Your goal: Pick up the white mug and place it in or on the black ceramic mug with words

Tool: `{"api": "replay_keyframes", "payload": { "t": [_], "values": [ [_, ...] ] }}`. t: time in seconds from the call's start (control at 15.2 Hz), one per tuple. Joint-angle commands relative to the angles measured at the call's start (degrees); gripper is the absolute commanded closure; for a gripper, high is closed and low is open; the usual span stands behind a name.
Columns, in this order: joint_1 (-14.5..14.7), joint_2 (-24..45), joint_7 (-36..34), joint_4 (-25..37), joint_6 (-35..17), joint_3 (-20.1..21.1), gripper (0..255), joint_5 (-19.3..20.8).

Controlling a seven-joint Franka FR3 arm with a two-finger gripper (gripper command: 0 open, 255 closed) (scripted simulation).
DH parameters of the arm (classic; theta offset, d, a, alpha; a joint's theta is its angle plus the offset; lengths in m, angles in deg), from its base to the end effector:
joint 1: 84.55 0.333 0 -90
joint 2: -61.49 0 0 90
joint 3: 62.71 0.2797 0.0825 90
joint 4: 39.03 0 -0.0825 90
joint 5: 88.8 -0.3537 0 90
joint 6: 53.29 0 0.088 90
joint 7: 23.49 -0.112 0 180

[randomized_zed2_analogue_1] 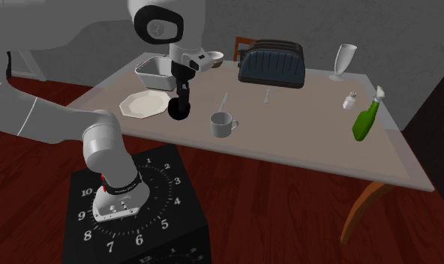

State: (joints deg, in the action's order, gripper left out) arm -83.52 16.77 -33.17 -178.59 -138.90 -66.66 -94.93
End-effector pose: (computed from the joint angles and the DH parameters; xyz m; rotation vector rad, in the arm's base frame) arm 0.2904 -0.0053 0.5182 -2.9722 0.2930 0.2587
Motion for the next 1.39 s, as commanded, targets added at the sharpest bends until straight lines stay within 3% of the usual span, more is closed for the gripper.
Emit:
{"api": "replay_keyframes", "payload": {
  "t": [0.0, 0.73, 1.32],
  "values": [
    [0.00, 0.00, 0.00, 0.00, 0.00, 0.00, 0, 0.00],
    [3.70, 19.08, -3.22, 0.98, -20.14, 8.16, 0, 0.16],
    [5.31, 38.33, -8.46, 8.75, -32.40, 13.65, 0, 5.44]
  ]
}}
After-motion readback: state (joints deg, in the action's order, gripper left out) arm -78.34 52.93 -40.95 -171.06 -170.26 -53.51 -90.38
